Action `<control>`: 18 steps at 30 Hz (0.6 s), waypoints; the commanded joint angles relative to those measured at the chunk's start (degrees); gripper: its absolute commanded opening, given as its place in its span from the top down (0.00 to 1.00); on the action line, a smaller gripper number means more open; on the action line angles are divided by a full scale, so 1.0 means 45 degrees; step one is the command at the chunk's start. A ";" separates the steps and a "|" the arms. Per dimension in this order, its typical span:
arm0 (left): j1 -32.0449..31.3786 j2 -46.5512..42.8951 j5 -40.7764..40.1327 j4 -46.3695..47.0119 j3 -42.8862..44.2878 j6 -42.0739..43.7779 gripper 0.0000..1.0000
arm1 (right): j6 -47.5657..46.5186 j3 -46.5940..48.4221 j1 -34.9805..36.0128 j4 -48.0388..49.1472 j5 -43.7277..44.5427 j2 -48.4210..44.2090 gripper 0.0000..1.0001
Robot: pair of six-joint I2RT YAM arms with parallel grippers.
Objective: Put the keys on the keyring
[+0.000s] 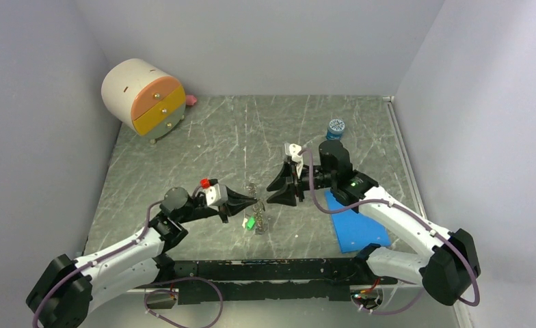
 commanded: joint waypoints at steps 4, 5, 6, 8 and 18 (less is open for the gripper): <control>0.0175 0.0344 0.1242 0.5468 -0.0583 -0.1536 0.97 | 0.1818 -0.0471 -0.0022 0.4449 -0.2835 -0.0398 0.59; 0.0174 0.0424 0.1313 0.5693 -0.0616 -0.1593 0.97 | 0.2178 -0.0546 0.0009 0.4876 -0.2967 -0.0401 0.59; 0.0182 0.0470 0.1365 0.5819 -0.0637 -0.1634 0.98 | 0.2450 -0.0592 0.0003 0.5285 -0.3066 -0.0369 0.59; 0.0178 0.0547 0.1437 0.5917 -0.0607 -0.1670 0.98 | 0.2747 -0.0634 0.0083 0.5757 -0.3139 -0.0221 0.60; 0.0199 0.0457 0.1517 0.5918 -0.0529 -0.1695 0.97 | 0.2253 -0.0333 0.0582 0.5259 -0.2505 0.0827 0.71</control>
